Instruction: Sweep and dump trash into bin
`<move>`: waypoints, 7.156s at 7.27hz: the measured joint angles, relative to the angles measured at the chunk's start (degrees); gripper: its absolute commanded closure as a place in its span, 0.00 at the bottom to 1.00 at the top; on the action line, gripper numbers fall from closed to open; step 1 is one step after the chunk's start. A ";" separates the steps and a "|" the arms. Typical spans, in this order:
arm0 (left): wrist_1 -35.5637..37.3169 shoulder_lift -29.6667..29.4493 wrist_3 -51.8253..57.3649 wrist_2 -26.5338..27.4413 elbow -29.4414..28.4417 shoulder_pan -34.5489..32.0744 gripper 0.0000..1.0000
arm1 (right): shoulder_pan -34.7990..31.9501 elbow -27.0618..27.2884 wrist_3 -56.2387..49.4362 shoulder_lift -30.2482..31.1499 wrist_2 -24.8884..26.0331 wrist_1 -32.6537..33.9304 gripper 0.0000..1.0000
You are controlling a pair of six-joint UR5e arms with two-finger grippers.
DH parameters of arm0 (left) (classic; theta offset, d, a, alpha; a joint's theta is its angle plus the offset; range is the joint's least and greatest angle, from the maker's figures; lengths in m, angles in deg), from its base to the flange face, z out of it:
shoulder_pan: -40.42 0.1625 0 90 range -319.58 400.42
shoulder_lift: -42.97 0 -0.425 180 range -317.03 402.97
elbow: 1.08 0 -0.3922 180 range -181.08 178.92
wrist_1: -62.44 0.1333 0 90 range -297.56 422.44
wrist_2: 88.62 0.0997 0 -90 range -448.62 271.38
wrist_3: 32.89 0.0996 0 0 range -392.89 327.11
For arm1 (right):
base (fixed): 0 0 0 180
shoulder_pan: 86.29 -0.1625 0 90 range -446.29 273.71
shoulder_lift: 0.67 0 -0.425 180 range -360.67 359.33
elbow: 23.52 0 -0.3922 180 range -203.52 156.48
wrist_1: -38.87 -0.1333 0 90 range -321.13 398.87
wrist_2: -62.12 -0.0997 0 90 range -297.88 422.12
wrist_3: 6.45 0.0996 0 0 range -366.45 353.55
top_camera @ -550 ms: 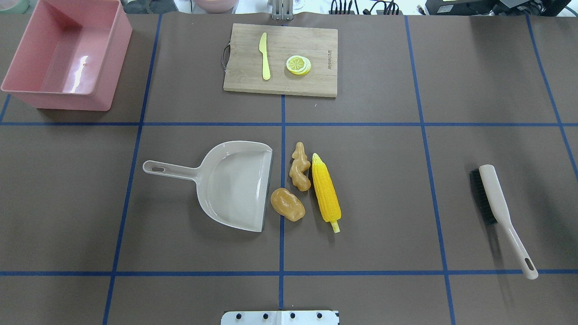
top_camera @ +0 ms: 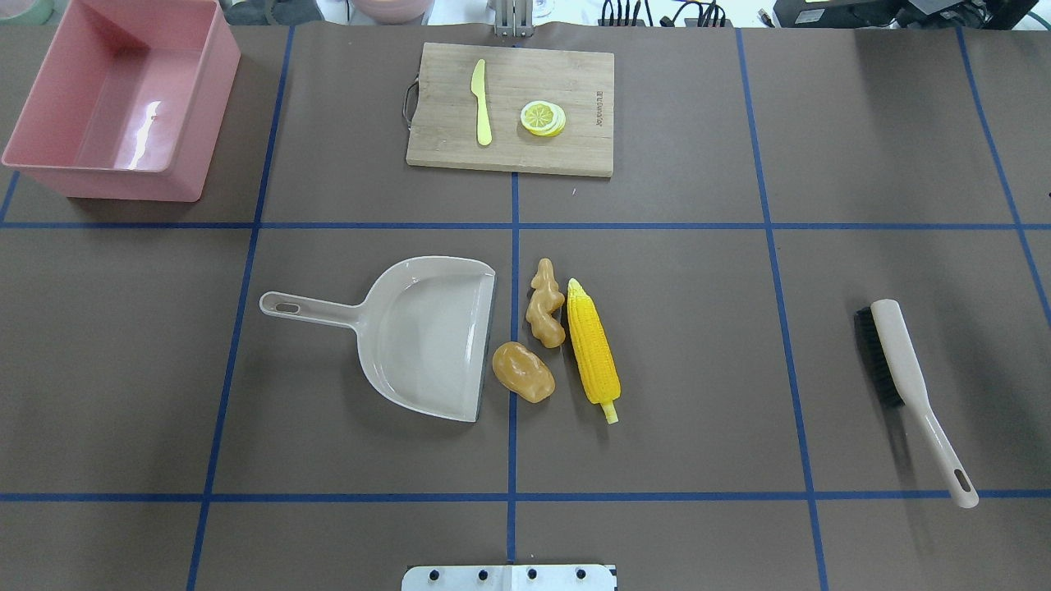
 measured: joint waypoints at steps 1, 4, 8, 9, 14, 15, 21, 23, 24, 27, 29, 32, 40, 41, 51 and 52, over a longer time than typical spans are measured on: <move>-0.07 -0.01 -0.04 -0.03 0.13 0.04 0.01 | 0.00 0.23 0.03 0.04 -0.06 -0.02 0.00; -0.08 -0.03 -0.14 -0.10 1.95 0.09 0.01 | 0.01 0.07 -0.01 0.58 -1.37 0.03 0.00; -0.17 -0.18 -0.35 -0.56 3.12 0.18 0.02 | -0.10 0.09 0.48 0.34 -1.96 -0.04 0.00; -1.04 -0.28 -0.30 -1.71 3.18 0.19 0.02 | -0.13 0.42 1.24 0.37 -1.94 -0.05 0.00; -18.81 -2.28 -0.41 -8.71 3.61 5.24 0.02 | 1.22 4.82 6.98 2.21 -2.71 -0.05 0.00; -20.66 -4.23 -0.67 -8.95 3.92 6.75 0.02 | 3.43 7.59 12.01 3.11 -3.88 -0.09 0.00; -34.78 -14.02 -0.53 -7.48 9.25 26.58 0.02 | 19.92 21.78 45.97 23.84 -4.53 -26.37 0.00; -36.75 -14.63 -0.32 -5.03 10.12 30.82 0.01 | 27.41 23.21 52.93 28.01 -0.52 -32.93 0.00; -37.02 -14.66 -0.98 -4.79 11.08 32.85 0.01 | 32.82 24.18 57.14 28.69 3.54 -33.79 0.00; -38.73 -13.91 -12.10 -5.67 15.67 38.10 0.01 | 41.49 25.91 62.56 29.99 9.81 -34.44 0.00; -39.05 -14.30 -17.11 -7.49 16.02 39.57 0.02 | 42.16 26.02 59.76 32.34 10.05 -35.08 0.00; -39.85 -14.45 -0.94 -6.79 12.20 39.92 0.02 | 43.61 25.17 58.43 33.91 9.65 -36.80 0.00; -57.93 -18.24 13.38 6.61 -7.97 48.29 0.04 | 48.51 23.60 59.18 33.95 10.27 -38.00 1.00; -59.10 -19.75 13.36 7.27 -9.91 49.07 0.03 | 48.42 23.67 59.22 33.94 10.28 -38.48 1.00; -64.14 -22.03 3.87 9.74 -14.17 54.23 0.04 | 51.50 29.74 58.67 16.17 9.26 -22.27 1.00; -64.21 -22.02 3.65 9.78 -14.38 54.24 0.03 | 52.89 30.27 58.98 12.19 10.30 -17.30 1.00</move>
